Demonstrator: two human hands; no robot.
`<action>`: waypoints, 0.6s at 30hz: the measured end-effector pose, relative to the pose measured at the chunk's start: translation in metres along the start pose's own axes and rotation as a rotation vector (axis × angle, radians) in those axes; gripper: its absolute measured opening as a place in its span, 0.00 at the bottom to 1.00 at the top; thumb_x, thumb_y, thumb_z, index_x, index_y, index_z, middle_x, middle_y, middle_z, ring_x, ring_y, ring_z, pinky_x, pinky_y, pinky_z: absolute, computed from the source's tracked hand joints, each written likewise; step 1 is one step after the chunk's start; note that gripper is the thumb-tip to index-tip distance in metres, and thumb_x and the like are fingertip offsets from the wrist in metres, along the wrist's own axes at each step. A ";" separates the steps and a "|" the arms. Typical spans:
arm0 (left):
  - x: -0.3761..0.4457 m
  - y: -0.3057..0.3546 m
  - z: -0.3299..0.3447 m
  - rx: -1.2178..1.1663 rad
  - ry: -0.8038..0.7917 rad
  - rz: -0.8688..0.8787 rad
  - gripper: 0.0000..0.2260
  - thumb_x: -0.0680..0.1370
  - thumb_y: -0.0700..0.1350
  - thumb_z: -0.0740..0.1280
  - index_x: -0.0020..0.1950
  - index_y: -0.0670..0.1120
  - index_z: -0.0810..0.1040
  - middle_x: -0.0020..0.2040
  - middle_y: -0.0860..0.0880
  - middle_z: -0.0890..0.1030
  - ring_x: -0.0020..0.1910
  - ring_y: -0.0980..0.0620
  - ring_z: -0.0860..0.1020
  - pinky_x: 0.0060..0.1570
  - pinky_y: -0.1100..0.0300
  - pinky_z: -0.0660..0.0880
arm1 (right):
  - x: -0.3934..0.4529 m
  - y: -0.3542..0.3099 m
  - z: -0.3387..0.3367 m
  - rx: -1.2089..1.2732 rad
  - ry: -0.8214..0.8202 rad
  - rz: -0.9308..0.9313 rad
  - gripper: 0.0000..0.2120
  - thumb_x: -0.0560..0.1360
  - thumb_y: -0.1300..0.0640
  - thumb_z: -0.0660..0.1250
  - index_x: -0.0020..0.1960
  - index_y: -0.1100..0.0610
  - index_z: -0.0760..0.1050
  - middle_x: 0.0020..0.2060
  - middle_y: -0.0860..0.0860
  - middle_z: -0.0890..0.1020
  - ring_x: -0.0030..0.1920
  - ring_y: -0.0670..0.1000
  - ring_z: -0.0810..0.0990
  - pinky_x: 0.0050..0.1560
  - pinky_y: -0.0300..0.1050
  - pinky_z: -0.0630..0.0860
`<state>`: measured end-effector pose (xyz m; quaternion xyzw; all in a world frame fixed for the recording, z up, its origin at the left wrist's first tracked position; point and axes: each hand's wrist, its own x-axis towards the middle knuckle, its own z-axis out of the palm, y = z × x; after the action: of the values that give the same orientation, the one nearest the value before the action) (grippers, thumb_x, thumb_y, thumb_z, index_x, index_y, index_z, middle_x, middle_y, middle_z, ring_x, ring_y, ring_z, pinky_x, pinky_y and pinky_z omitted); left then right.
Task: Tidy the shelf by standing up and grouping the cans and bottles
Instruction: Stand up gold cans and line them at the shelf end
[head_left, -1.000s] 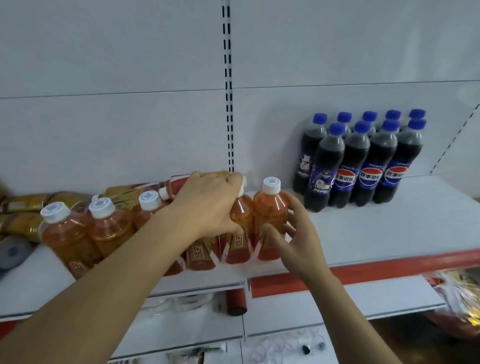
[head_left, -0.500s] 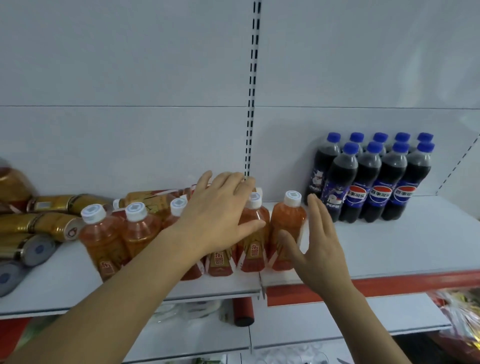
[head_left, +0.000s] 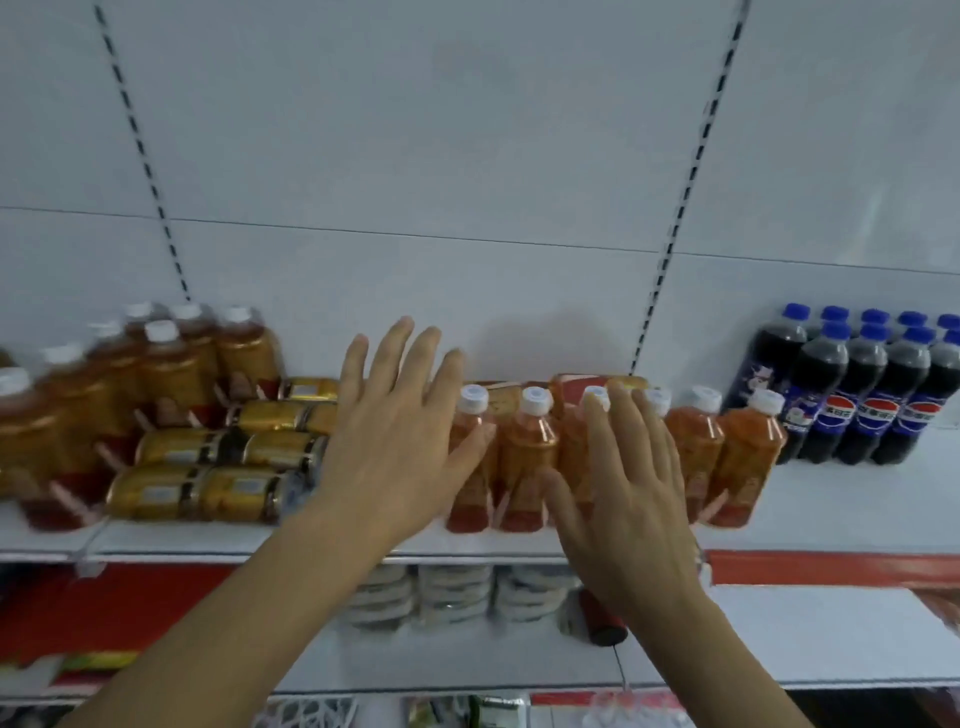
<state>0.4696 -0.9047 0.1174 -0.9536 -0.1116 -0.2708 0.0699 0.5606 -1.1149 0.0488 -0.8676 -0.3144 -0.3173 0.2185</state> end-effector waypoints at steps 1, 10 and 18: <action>-0.014 -0.022 -0.004 0.005 0.015 -0.014 0.33 0.83 0.66 0.53 0.79 0.45 0.70 0.81 0.41 0.67 0.83 0.38 0.58 0.79 0.32 0.57 | -0.004 -0.023 0.007 0.006 -0.006 -0.026 0.35 0.85 0.38 0.59 0.85 0.58 0.61 0.85 0.57 0.59 0.87 0.60 0.52 0.82 0.68 0.58; -0.129 -0.186 -0.032 0.072 0.026 -0.259 0.31 0.84 0.64 0.56 0.81 0.46 0.69 0.82 0.41 0.67 0.83 0.39 0.59 0.80 0.34 0.56 | -0.008 -0.212 0.072 0.082 -0.139 -0.258 0.37 0.86 0.32 0.50 0.86 0.54 0.59 0.86 0.55 0.58 0.87 0.59 0.52 0.82 0.67 0.60; -0.193 -0.308 -0.027 0.134 0.001 -0.432 0.31 0.83 0.64 0.56 0.79 0.45 0.72 0.80 0.41 0.69 0.82 0.39 0.62 0.78 0.34 0.60 | 0.009 -0.348 0.144 0.246 -0.182 -0.387 0.36 0.86 0.32 0.52 0.86 0.54 0.60 0.86 0.54 0.57 0.87 0.58 0.51 0.81 0.68 0.61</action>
<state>0.2196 -0.6465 0.0597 -0.9008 -0.3307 -0.2717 0.0734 0.3870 -0.7820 0.0167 -0.7831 -0.5295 -0.2329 0.2283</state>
